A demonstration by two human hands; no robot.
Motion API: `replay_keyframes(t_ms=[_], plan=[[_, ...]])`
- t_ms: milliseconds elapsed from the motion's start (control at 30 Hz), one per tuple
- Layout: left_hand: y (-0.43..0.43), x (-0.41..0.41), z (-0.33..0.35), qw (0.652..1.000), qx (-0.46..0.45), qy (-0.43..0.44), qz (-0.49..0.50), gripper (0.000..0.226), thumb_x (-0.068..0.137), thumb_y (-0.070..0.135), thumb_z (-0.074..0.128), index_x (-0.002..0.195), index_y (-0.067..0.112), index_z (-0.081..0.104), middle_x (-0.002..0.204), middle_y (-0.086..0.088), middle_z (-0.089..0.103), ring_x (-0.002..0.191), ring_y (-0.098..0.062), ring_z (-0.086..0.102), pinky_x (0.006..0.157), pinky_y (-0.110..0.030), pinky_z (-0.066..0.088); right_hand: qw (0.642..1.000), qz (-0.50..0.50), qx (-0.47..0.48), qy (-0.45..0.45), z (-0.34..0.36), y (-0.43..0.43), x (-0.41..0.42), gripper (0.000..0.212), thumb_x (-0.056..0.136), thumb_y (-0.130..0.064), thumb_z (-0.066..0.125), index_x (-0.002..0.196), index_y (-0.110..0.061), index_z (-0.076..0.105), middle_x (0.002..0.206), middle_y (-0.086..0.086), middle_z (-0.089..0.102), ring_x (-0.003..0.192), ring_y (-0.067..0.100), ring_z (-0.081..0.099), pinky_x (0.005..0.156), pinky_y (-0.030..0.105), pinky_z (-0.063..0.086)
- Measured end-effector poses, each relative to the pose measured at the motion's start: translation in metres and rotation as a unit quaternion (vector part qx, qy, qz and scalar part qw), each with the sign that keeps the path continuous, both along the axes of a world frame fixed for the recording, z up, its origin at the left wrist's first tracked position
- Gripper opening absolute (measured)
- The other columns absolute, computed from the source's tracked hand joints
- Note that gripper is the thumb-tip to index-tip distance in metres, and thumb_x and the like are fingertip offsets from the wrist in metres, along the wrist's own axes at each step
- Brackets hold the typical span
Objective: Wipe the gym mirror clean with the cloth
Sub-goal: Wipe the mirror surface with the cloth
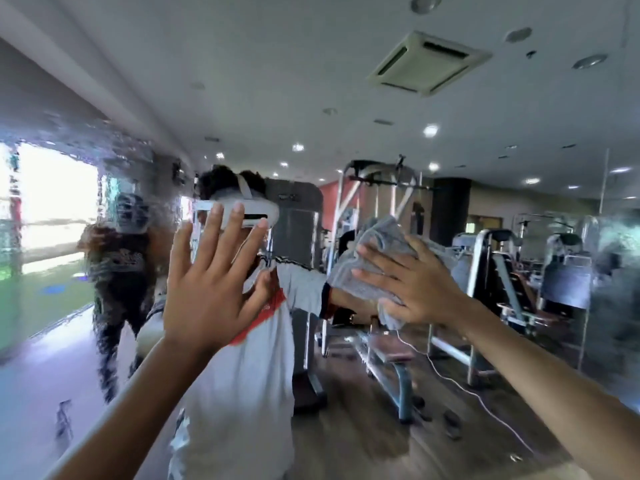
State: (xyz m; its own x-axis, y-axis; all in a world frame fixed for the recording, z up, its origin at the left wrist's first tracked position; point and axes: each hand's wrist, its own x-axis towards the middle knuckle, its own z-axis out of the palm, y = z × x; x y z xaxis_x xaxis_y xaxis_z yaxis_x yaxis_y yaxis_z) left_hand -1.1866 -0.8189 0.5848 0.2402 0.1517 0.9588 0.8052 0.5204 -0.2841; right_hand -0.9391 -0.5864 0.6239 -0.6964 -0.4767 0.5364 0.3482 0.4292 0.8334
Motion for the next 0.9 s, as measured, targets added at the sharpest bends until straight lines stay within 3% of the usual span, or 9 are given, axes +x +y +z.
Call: replay_keyframes(t_ms=[133, 233, 400, 500, 600, 700, 767, 833, 900], plan=[[0.000, 0.000, -0.021, 1.000, -0.002, -0.019, 0.001, 0.063, 0.101, 0.042, 0.039, 0.157, 0.014, 0.031, 0.164, -0.016, 0.024, 0.152, -0.035, 0.022, 0.121, -0.059, 0.018, 0.946, 0.020, -0.209, 0.247, 0.030, 0.012, 0.004, 0.058, 0.103, -0.037, 0.024, 0.158, -0.028, 0.009, 0.161, 0.014, 0.029, 0.150, 0.026, 0.019, 0.112, 0.065, 0.027], [0.003, 0.001, -0.022, 0.999, 0.001, -0.032, -0.005, 0.063, 0.101, 0.044, 0.037, 0.157, 0.014, 0.031, 0.164, -0.015, 0.023, 0.152, -0.035, 0.020, 0.121, -0.059, 0.018, 0.878, 0.046, -0.290, 0.377, 0.033, -0.028, -0.039, 0.058, 0.103, -0.037, 0.026, 0.157, -0.016, 0.022, 0.163, 0.012, 0.021, 0.151, 0.024, 0.013, 0.121, 0.058, 0.012], [-0.002, -0.002, -0.038, 0.999, -0.001, -0.030, -0.011, 0.063, 0.102, 0.044, 0.039, 0.157, 0.014, 0.032, 0.164, -0.015, 0.025, 0.152, -0.035, 0.023, 0.119, -0.061, 0.023, 0.995, 0.004, -0.082, 0.055, -0.063, -0.036, -0.034, 0.068, 0.100, -0.042, 0.034, 0.158, -0.025, 0.003, 0.166, 0.003, 0.000, 0.150, 0.023, 0.010, 0.121, 0.055, 0.001], [-0.002, 0.000, -0.052, 1.000, -0.002, -0.029, -0.008, 0.063, 0.100, 0.042, 0.041, 0.156, 0.014, 0.034, 0.163, -0.016, 0.027, 0.151, -0.035, 0.025, 0.119, -0.060, 0.022, 0.998, -0.001, -0.048, 0.050, -0.070, -0.005, -0.008, 0.070, 0.097, -0.037, 0.034, 0.159, -0.031, 0.002, 0.167, -0.001, -0.003, 0.152, 0.022, 0.012, 0.121, 0.057, 0.006], [0.001, 0.001, -0.054, 0.999, 0.005, -0.040, -0.007, 0.064, 0.099, 0.042, 0.042, 0.156, 0.015, 0.033, 0.163, -0.015, 0.027, 0.151, -0.035, 0.025, 0.119, -0.061, 0.022, 0.942, 0.040, -0.205, 0.264, -0.039, -0.006, -0.015, 0.058, 0.104, -0.038, 0.024, 0.158, -0.032, 0.005, 0.166, -0.003, 0.005, 0.152, 0.020, 0.012, 0.119, 0.059, 0.018], [0.002, -0.002, -0.054, 0.999, 0.009, -0.037, -0.009, 0.066, 0.097, 0.041, 0.048, 0.156, 0.015, 0.034, 0.163, -0.014, 0.027, 0.151, -0.035, 0.026, 0.119, -0.060, 0.023, 0.851, 0.070, -0.334, 0.400, -0.040, -0.041, -0.051, 0.059, 0.102, -0.037, 0.029, 0.156, -0.030, 0.008, 0.164, -0.001, 0.010, 0.152, 0.017, 0.007, 0.124, 0.046, -0.001], [0.001, -0.003, -0.057, 0.999, 0.012, -0.041, -0.014, 0.065, 0.098, 0.042, 0.047, 0.156, 0.016, 0.034, 0.163, -0.014, 0.027, 0.150, -0.034, 0.027, 0.119, -0.059, 0.023, 0.884, 0.065, -0.317, 0.338, -0.076, -0.059, -0.066, 0.063, 0.100, -0.037, 0.034, 0.157, -0.027, 0.009, 0.163, 0.005, 0.014, 0.152, 0.023, 0.011, 0.123, 0.050, 0.000], [-0.001, -0.005, -0.060, 0.999, 0.001, -0.034, -0.016, 0.063, 0.100, 0.043, 0.043, 0.156, 0.015, 0.035, 0.163, -0.015, 0.027, 0.150, -0.036, 0.027, 0.118, -0.060, 0.023, 0.966, 0.025, -0.197, 0.166, -0.119, -0.055, -0.053, 0.066, 0.099, -0.038, 0.038, 0.159, -0.027, 0.012, 0.164, 0.007, 0.017, 0.152, 0.024, 0.018, 0.121, 0.057, 0.010], [-0.003, -0.006, -0.062, 0.999, -0.018, -0.028, -0.021, 0.063, 0.101, 0.044, 0.040, 0.156, 0.013, 0.034, 0.163, -0.017, 0.027, 0.150, -0.038, 0.026, 0.117, -0.062, 0.024, 0.992, -0.017, -0.107, 0.065, -0.131, -0.037, -0.023, 0.067, 0.098, -0.042, 0.040, 0.159, -0.030, 0.014, 0.165, 0.003, 0.014, 0.150, 0.020, 0.022, 0.121, 0.058, 0.011]])
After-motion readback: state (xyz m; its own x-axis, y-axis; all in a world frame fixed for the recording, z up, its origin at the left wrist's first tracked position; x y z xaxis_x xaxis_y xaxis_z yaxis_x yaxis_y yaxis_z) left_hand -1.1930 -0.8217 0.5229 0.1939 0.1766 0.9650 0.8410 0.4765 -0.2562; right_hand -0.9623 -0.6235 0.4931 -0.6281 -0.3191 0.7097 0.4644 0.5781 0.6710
